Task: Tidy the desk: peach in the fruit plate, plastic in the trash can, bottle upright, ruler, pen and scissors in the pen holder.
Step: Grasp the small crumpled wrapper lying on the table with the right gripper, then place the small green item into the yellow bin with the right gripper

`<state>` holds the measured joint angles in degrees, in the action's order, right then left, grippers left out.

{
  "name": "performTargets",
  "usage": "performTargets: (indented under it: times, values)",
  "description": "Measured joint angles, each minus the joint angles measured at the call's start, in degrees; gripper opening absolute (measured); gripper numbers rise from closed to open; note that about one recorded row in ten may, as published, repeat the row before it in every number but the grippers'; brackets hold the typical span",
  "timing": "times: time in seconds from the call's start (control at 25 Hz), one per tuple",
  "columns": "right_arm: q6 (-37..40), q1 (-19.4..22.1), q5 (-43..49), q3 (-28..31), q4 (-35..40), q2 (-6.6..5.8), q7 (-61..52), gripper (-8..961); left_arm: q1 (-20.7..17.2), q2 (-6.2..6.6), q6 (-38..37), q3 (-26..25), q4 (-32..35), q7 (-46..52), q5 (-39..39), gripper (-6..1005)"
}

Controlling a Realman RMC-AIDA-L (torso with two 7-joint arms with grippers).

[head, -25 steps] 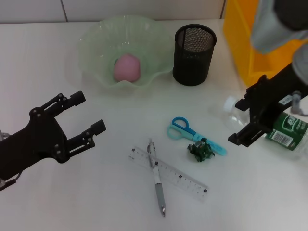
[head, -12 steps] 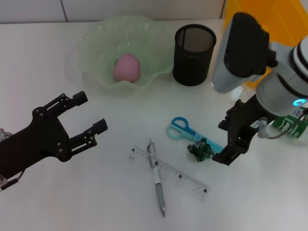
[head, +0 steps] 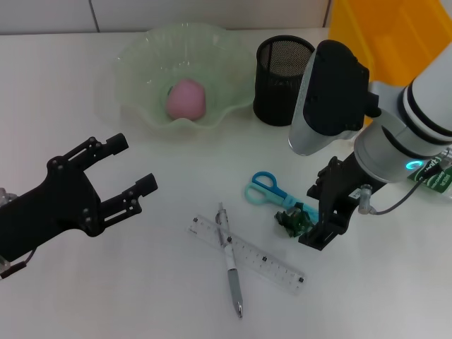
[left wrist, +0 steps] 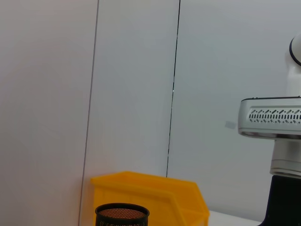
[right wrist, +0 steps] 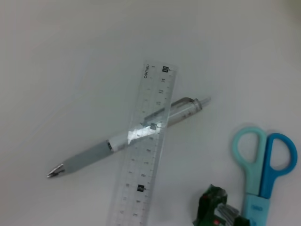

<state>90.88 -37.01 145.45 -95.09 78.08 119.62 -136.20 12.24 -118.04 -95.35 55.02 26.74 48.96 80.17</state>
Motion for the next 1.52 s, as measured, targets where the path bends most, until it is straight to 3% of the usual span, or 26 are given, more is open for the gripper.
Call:
performTargets:
  times: [0.28,0.44,1.12,1.32,1.52]
  values:
    - [-2.11,-0.68,-1.65,-0.71,-2.50,0.00,-0.03,725,-0.02,0.03,0.08,0.00,-0.03,0.00,0.06,794]
    - [-3.98,-0.70,-1.66,-1.47,-3.38,0.00,-0.08,541,-0.02,0.07,0.10,0.05,-0.03,0.00,0.08,795]
    - [-6.40,-1.43,-2.89,-2.57,-7.10,0.00,-0.11,509,-0.03,0.10,0.44,0.09,-0.03,-0.01,0.07,795]
    - [-6.36,-1.35,-3.43,-1.82,-6.39,-0.03,-0.10,331,-0.03,0.15,0.44,0.09,-0.02,0.01,0.07,794]
    - [-5.36,-1.31,-5.09,-0.43,-5.71,-0.26,-0.08,300,-0.02,0.17,0.44,0.09,-0.02,0.04,0.07,794]
